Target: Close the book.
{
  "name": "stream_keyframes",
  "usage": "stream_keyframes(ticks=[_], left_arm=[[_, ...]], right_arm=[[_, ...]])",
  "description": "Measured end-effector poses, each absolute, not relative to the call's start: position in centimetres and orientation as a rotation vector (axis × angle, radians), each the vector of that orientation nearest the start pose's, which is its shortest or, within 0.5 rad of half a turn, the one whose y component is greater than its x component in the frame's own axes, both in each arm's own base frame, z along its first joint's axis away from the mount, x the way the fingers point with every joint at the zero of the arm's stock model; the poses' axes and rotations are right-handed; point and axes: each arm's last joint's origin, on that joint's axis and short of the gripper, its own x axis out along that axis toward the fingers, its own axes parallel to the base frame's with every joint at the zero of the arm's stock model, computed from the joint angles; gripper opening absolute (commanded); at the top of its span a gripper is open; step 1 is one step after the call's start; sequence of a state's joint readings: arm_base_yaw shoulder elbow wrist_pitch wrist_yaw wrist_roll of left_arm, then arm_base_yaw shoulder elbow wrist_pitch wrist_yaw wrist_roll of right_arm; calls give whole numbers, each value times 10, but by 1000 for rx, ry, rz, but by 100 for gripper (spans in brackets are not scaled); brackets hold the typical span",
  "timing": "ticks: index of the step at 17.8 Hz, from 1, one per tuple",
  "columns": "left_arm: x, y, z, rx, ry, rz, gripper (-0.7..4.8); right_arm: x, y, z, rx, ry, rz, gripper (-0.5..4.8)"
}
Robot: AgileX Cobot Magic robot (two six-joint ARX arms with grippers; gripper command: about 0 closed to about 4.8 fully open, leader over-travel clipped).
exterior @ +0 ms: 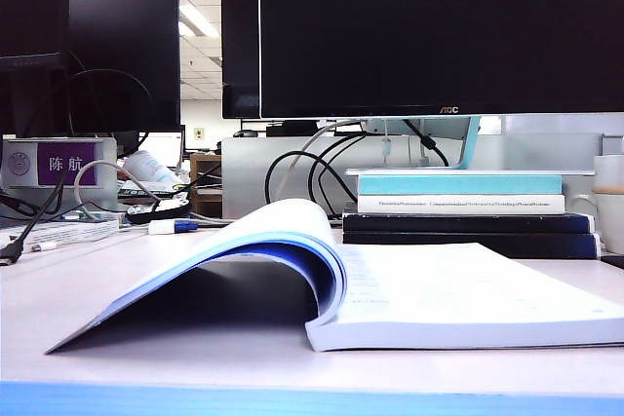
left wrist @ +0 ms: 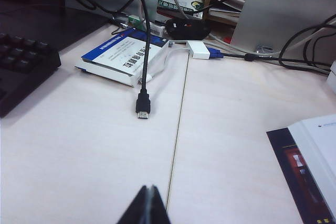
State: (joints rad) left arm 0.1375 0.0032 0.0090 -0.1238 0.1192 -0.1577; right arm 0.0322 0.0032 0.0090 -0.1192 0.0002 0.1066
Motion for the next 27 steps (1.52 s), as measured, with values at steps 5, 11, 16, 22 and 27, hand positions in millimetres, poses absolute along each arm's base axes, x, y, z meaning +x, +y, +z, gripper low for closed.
stream_keyframes(ticks=[5,11,16,22,27], left_arm=[[96,10,154,-257,114,32,-5],[96,10,155,-259,113,27,-5],[89,6,189,-249,38,-64,-5],[95,6,246,-203,139,-99,-5],[117,6,284,-113,212,-208,-5]], right_arm=[[97,3,155,140,116,24,-1],[97,3,155,161,116,23,-1],[95,2,168,236,65,-17,-2],[87,0,203,283,-59,-73,-2],[87,-1,246,274,-91,-92,-2]])
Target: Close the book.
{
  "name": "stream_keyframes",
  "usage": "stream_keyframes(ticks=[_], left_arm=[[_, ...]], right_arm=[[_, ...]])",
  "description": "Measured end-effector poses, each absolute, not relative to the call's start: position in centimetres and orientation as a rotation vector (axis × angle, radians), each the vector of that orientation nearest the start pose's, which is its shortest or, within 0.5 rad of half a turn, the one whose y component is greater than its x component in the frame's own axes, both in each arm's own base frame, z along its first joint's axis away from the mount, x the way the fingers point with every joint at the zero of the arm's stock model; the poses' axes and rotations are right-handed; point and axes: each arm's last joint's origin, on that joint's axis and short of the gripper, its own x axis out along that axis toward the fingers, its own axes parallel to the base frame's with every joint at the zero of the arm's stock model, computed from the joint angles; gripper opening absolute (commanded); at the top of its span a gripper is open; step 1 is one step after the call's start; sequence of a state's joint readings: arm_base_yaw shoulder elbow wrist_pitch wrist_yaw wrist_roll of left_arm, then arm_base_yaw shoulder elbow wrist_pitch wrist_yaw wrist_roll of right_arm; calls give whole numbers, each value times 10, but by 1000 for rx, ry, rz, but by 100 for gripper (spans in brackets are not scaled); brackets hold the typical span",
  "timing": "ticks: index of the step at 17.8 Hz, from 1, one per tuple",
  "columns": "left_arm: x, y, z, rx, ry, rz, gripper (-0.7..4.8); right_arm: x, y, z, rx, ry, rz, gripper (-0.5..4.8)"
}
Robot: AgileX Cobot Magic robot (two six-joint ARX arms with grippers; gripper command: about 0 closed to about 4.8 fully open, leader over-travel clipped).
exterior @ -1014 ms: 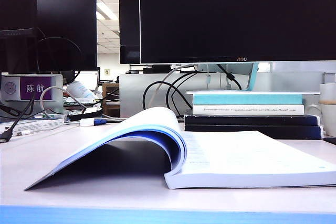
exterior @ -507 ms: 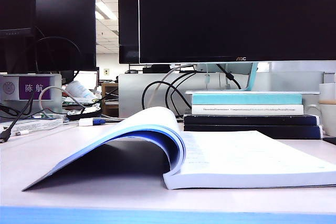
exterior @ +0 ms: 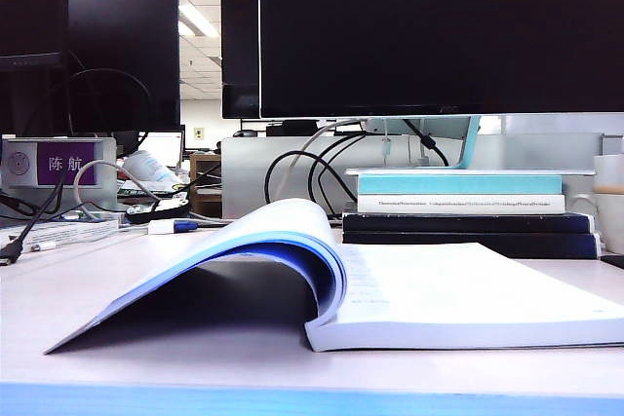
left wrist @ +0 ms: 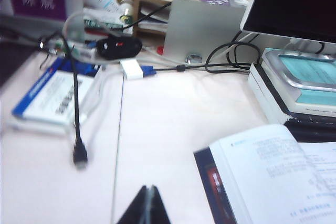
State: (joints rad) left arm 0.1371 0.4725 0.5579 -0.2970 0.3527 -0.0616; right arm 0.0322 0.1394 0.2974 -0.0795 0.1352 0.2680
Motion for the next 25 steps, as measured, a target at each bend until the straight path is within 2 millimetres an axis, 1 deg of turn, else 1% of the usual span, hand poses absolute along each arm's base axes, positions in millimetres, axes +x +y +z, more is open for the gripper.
stream_keyframes(ticks=[1,2,3,5,6,7,10,11,13,16,18,20,22,23,25], left_arm=[[118,6,291,-95,208,-209,-5],[113,6,315,-77,170,-198,-5],[110,6,322,-76,169,-180,-5],[106,3,325,-85,196,-192,-5],[106,0,322,-99,227,-217,-5],[106,-9,315,-113,307,-249,-5],[109,-33,309,-80,371,-319,-5],[110,-41,308,-57,384,-328,-5],[110,-62,304,9,405,-301,-5],[111,-86,301,34,404,-356,-5],[113,-95,296,27,447,-389,-5],[116,-103,289,16,530,-485,-5],[116,-110,284,-28,613,-642,-5],[117,-113,282,-37,643,-683,-5],[120,-118,275,-41,697,-713,-5]], right_arm=[[91,-1,252,266,-66,-94,-2],[108,1,270,249,33,-74,-2],[118,2,276,233,88,-47,-2],[134,4,281,203,184,5,-2],[145,5,283,194,227,37,-1],[160,8,282,195,295,85,-2],[179,11,279,202,359,152,-1],[181,12,277,203,371,167,-2],[185,15,275,217,382,258,-2],[185,19,276,209,381,366,-2],[183,22,275,219,413,429,-2],[180,26,276,224,471,472,-2],[177,30,272,206,518,496,-2],[177,31,271,204,528,502,-2],[175,35,270,193,547,526,-2]])
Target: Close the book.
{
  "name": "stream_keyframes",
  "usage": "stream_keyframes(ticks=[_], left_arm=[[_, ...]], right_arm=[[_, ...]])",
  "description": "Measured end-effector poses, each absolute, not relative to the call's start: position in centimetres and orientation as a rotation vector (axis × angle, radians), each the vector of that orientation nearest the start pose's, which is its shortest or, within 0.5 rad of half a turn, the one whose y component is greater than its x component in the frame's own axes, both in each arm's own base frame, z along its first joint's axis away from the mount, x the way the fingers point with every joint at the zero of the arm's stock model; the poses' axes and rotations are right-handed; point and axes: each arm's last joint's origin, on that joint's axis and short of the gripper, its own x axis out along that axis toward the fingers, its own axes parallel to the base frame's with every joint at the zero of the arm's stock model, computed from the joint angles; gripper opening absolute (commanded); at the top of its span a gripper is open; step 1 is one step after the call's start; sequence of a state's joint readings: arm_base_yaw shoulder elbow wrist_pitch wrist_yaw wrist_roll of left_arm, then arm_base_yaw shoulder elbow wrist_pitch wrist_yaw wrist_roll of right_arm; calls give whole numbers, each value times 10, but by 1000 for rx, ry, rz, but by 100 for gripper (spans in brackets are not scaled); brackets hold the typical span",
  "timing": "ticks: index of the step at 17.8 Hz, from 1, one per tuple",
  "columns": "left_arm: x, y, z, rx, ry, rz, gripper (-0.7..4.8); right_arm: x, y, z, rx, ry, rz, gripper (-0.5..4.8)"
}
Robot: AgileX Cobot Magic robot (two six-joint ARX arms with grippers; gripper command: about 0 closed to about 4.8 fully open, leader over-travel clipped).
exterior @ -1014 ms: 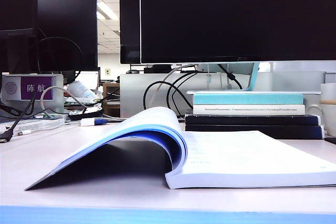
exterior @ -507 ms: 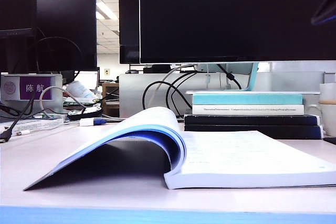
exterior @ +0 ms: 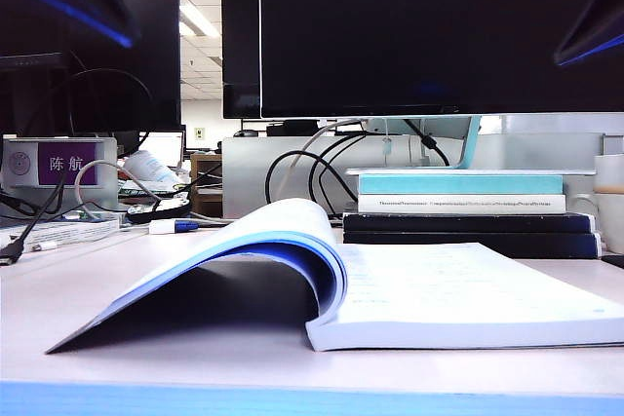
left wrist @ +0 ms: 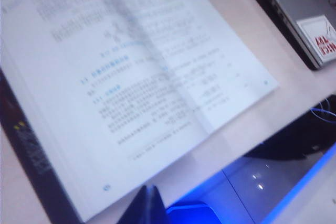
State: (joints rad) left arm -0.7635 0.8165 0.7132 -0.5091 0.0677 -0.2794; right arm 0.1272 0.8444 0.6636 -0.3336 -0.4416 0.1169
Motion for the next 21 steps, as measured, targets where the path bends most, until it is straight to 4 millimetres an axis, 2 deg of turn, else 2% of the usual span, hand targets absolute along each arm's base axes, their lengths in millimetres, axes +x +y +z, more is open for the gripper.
stream_keyframes(ticks=[2,3,4,5,7,8,10,13,16,18,21], left_arm=[[125,-125,259,-55,775,-754,-5],[123,-129,240,-83,796,-774,-5],[119,-134,230,-103,784,-784,-5],[112,-139,214,-115,771,-781,-5],[100,-145,196,-103,724,-712,-5],[84,-153,188,-92,679,-721,-5],[68,-161,179,-116,600,-708,-5],[72,-169,165,-161,561,-591,-5],[77,-186,149,-176,575,-618,-5],[81,-198,125,-197,631,-575,-5],[84,-196,126,-213,555,-458,-5]], right_arm=[[172,40,267,159,582,564,-1],[171,42,266,152,601,571,-1],[171,43,266,150,600,573,-2],[171,42,266,146,599,562,-1],[171,42,266,144,599,556,-1],[171,42,266,138,598,538,-1],[172,42,266,135,587,534,-1],[172,43,267,144,580,571,-1],[171,46,267,161,584,638,-2],[171,46,267,164,590,637,-1],[170,47,267,177,597,668,-1]])
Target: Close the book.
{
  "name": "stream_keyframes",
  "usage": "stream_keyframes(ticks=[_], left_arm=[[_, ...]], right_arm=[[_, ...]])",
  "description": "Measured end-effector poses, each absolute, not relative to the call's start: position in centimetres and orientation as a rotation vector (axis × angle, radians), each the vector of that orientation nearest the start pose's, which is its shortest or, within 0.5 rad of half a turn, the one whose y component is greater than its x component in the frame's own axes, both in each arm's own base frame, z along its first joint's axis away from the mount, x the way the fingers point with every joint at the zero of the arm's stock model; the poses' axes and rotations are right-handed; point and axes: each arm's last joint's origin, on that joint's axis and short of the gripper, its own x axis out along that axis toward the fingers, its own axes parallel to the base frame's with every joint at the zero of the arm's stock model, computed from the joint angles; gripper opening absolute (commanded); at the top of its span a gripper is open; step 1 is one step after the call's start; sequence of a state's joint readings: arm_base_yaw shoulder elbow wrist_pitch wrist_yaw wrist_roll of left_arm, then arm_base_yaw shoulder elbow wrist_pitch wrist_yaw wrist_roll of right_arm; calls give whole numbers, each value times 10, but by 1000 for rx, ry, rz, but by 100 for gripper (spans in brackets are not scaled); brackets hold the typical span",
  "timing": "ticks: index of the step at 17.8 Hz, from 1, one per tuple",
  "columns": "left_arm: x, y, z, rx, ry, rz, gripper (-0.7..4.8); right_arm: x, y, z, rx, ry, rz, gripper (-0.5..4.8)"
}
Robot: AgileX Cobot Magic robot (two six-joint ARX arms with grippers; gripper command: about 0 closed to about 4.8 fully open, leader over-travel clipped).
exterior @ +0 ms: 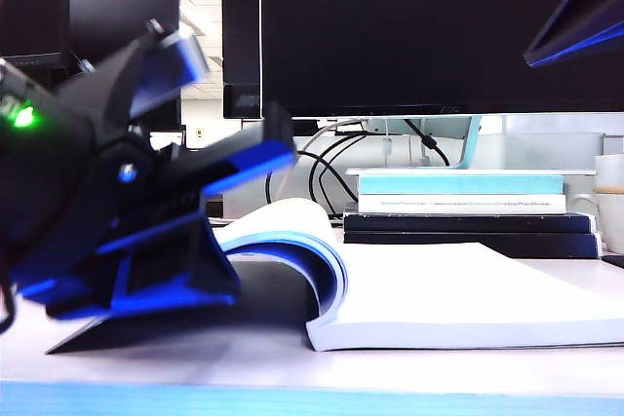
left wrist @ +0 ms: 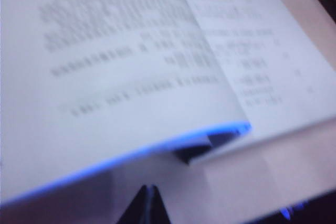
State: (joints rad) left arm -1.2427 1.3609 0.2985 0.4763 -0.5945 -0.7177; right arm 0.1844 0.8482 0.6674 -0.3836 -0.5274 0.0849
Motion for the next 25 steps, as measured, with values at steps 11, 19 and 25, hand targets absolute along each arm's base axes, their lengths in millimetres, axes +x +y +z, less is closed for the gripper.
stream_keyframes(ticks=[11,19,25], left_arm=[[128,-189,144,-275,452,-428,-5],[136,-230,201,93,155,-958,-5],[150,-211,207,53,184,-702,-5]], right_arm=[[170,46,267,178,599,669,-1],[167,45,261,174,672,609,-1],[167,44,259,166,688,577,-1]])
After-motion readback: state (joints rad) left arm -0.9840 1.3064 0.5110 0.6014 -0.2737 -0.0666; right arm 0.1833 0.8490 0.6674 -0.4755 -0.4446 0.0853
